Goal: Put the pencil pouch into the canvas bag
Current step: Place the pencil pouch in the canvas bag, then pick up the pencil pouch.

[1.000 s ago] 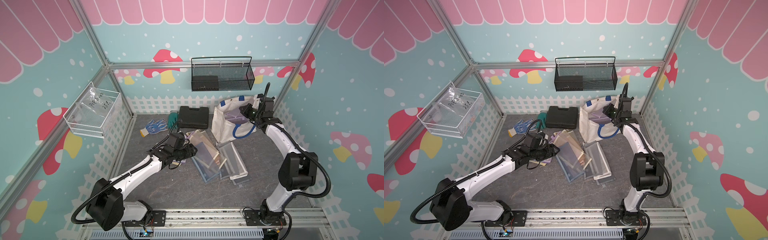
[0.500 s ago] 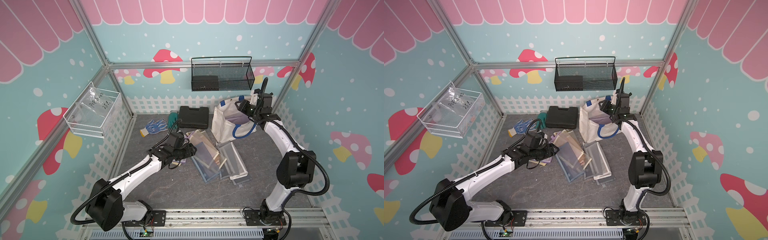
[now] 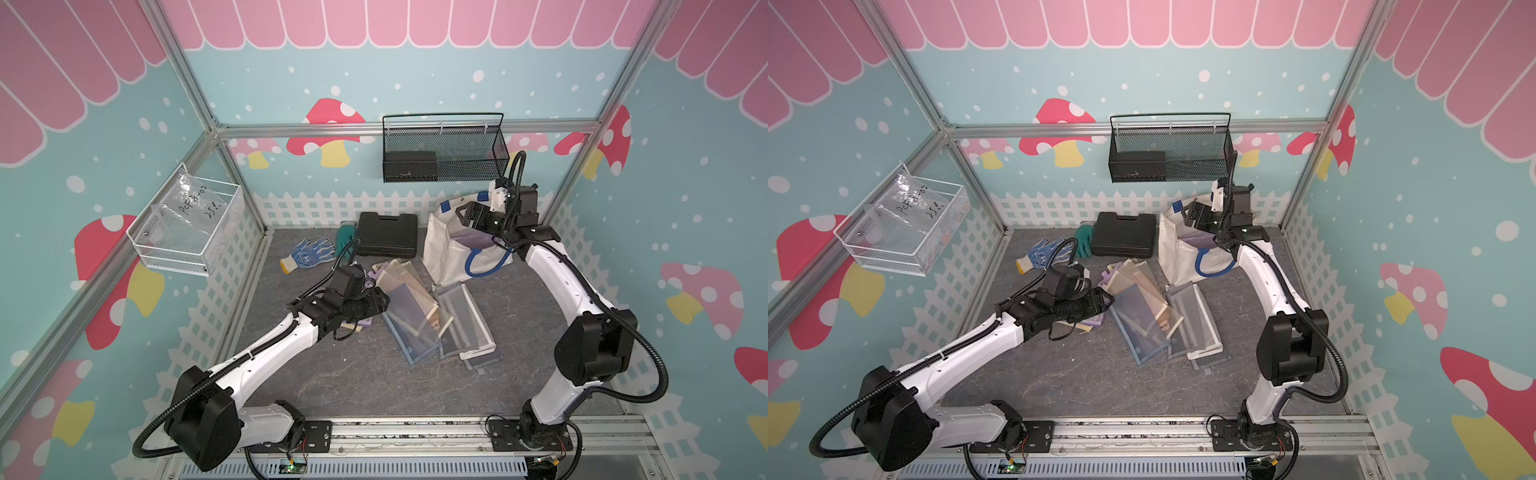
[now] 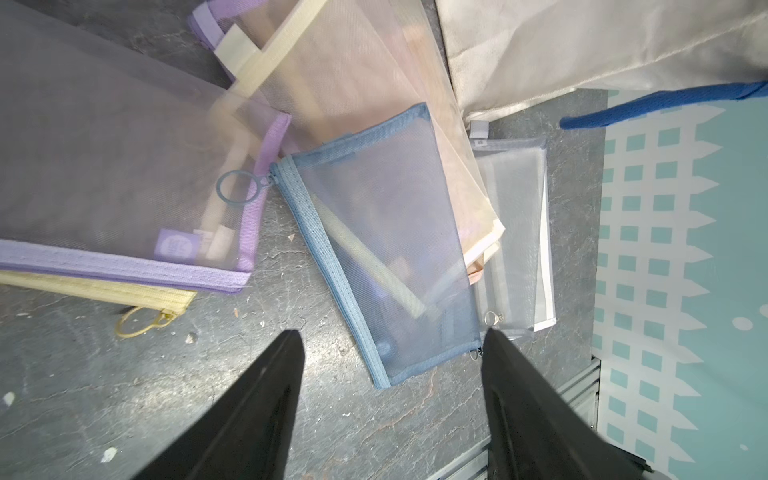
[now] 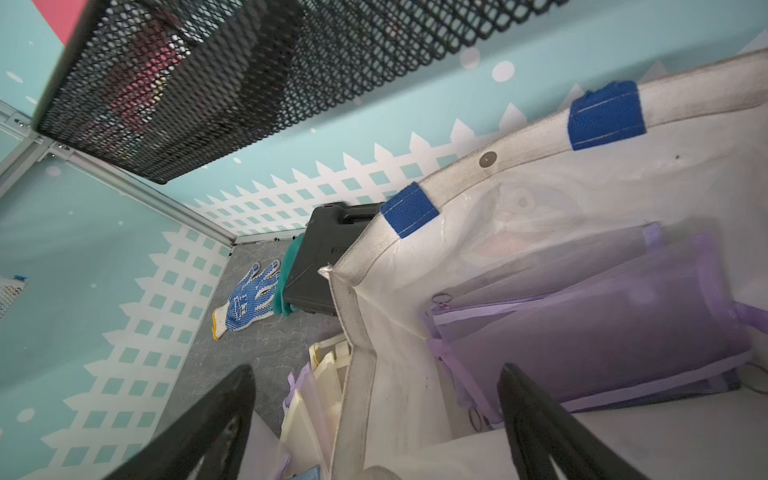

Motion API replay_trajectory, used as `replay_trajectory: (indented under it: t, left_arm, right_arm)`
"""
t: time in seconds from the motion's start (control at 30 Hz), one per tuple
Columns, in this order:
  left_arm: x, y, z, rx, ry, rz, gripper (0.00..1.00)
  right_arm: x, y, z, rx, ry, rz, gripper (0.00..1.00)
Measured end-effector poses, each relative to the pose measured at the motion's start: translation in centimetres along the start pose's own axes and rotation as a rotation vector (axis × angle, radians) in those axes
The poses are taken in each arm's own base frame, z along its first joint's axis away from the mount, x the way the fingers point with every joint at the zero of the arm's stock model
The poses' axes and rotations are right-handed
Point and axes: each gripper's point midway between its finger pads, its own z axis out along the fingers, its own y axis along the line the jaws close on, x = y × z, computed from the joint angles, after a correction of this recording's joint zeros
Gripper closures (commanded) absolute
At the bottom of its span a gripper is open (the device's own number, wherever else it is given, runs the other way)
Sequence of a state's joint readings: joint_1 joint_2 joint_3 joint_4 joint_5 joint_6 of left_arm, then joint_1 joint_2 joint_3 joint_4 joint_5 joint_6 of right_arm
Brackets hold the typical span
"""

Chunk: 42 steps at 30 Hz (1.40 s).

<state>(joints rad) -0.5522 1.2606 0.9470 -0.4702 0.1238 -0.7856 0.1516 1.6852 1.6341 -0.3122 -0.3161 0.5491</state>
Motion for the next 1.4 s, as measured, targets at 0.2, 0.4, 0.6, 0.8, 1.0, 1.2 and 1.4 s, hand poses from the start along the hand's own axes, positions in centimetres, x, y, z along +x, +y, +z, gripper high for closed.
replay_trajectory:
  t: [0.2, 0.4, 0.6, 0.8, 1.0, 1.2, 1.4]
  left_arm:
    - [1.3, 0.0, -1.6, -0.013, -0.002, 0.017, 0.28]
    - [3.9, -0.9, -2.6, -0.011, 0.022, 0.030, 0.25]
    - [7.1, -1.3, -2.6, -0.016, 0.061, 0.031, 0.14]
    - [9.1, 0.4, -1.7, -0.050, 0.104, 0.025, 0.13]
    - [10.0, 0.1, -1.1, -0.010, 0.147, 0.040, 0.16]
    - [10.9, 1.6, 0.7, 0.049, 0.182, -0.016, 0.21]
    - [11.6, 3.5, 2.1, 0.058, 0.228, -0.066, 0.22]
  right_arm:
    - [-0.9, 2.3, -2.9, -0.016, -0.029, -0.090, 0.05]
    - [1.1, 4.8, -5.6, -0.060, -0.013, -0.172, 0.05]
    - [8.7, 5.7, -7.0, -0.089, 0.134, -0.194, 0.05]
    - [16.0, 6.8, -7.8, -0.119, 0.286, -0.198, 0.05]
    - [22.7, 7.6, -7.0, -0.133, 0.449, -0.177, 0.07]
    - [28.2, 6.5, -5.6, -0.096, 0.602, -0.136, 0.10]
    - [31.0, 5.8, -4.5, -0.100, 0.669, -0.097, 0.18]
